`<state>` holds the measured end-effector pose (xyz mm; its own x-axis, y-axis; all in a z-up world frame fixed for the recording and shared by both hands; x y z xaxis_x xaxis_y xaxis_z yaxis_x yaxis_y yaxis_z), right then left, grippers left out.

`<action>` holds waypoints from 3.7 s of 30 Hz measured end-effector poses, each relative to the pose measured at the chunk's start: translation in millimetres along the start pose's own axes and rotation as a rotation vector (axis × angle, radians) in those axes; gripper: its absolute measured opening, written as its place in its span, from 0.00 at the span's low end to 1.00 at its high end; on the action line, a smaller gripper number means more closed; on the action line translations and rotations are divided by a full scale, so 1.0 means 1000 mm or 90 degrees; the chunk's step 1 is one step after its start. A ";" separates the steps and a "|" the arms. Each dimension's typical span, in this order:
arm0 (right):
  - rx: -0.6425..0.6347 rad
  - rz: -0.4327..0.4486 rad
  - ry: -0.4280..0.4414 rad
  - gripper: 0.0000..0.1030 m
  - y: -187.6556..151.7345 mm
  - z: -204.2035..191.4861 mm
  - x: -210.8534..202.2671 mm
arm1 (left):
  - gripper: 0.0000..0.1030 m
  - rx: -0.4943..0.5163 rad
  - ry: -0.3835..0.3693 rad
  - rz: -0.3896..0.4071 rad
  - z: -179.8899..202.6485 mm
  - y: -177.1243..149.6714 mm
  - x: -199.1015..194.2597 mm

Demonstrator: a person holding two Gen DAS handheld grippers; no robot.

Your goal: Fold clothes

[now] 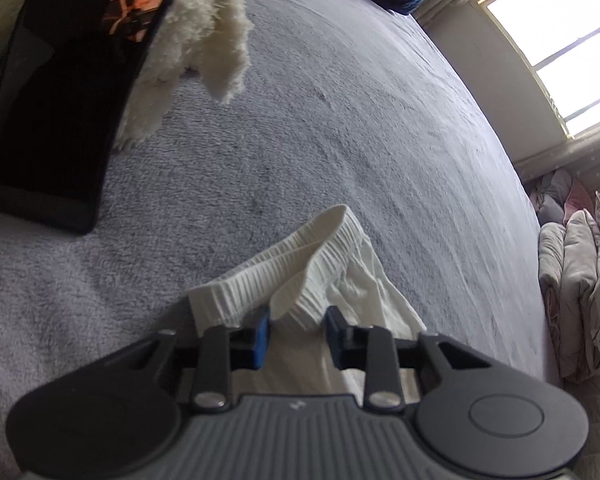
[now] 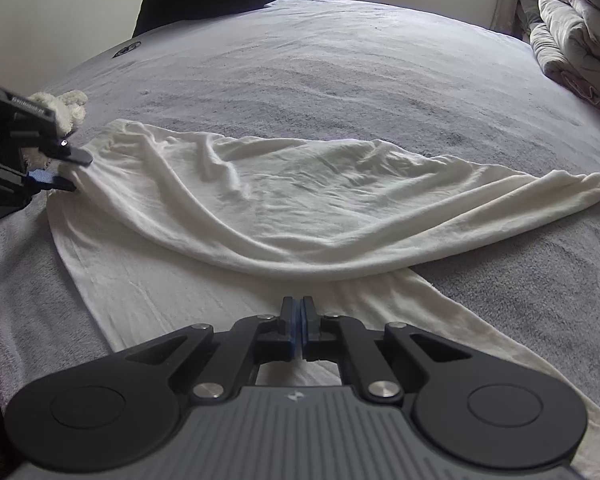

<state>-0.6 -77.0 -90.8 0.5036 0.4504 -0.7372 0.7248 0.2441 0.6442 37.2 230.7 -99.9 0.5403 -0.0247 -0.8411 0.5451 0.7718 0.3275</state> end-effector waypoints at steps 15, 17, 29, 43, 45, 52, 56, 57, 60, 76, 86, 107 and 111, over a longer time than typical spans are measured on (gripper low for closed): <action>-0.090 0.033 -0.092 0.27 0.002 -0.002 0.008 | 0.18 -0.003 -0.030 0.005 -0.011 0.004 -0.013; -0.103 0.045 -0.106 0.27 0.002 0.000 0.008 | 0.17 -0.003 -0.031 0.009 -0.010 0.004 -0.014; -0.208 0.087 -0.174 0.27 0.008 0.004 0.023 | 0.11 -0.003 -0.035 0.013 -0.008 0.009 -0.015; -0.417 0.054 -0.294 0.05 0.007 0.003 0.045 | 0.06 0.022 -0.033 0.020 -0.007 0.007 -0.019; -0.428 0.052 -0.316 0.04 0.007 0.006 0.046 | 0.06 0.027 -0.031 0.024 -0.006 0.007 -0.020; -0.529 0.081 -0.423 0.03 0.016 -0.006 0.020 | 0.06 0.069 -0.034 0.008 -0.002 0.012 -0.018; -0.586 0.067 -0.456 0.03 0.012 -0.015 -0.001 | 0.06 0.087 -0.049 -0.015 -0.007 0.017 -0.016; -0.601 0.058 -0.457 0.03 0.008 -0.017 -0.005 | 0.06 0.093 -0.051 -0.018 -0.008 0.017 -0.016; -0.643 0.023 -0.441 0.03 -0.009 -0.025 -0.014 | 0.06 0.122 -0.049 -0.018 -0.009 0.017 -0.018; -0.750 -0.134 -0.312 0.03 -0.064 -0.061 -0.021 | 0.07 0.212 -0.001 -0.007 -0.016 0.013 -0.016; -0.768 -0.178 -0.285 0.04 -0.080 -0.071 -0.006 | 0.12 0.257 0.038 -0.011 -0.017 0.007 -0.012; -0.457 -0.091 -0.209 0.31 -0.041 -0.011 -0.054 | 0.44 0.436 -0.002 0.117 0.041 -0.025 -0.055; -0.329 -0.074 -0.193 0.34 -0.029 0.020 -0.056 | 0.44 0.492 -0.028 0.099 0.057 -0.048 -0.047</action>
<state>-40.0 -126.8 -72.0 0.6012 0.1498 -0.7850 0.4995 0.6964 0.5154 22.1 158.2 -51.2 0.6630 0.0103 -0.7485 0.7434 0.1080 0.6600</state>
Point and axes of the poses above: each gripper's, at about its wrist camera, not at the fingertips, and x roughly the way its jaws point, z to its right, y to its top, the point moved 5 cm from there along x, roughly the way its jaws point, and after that the axes turned 10 degrees about y, right-handed, at the moved point
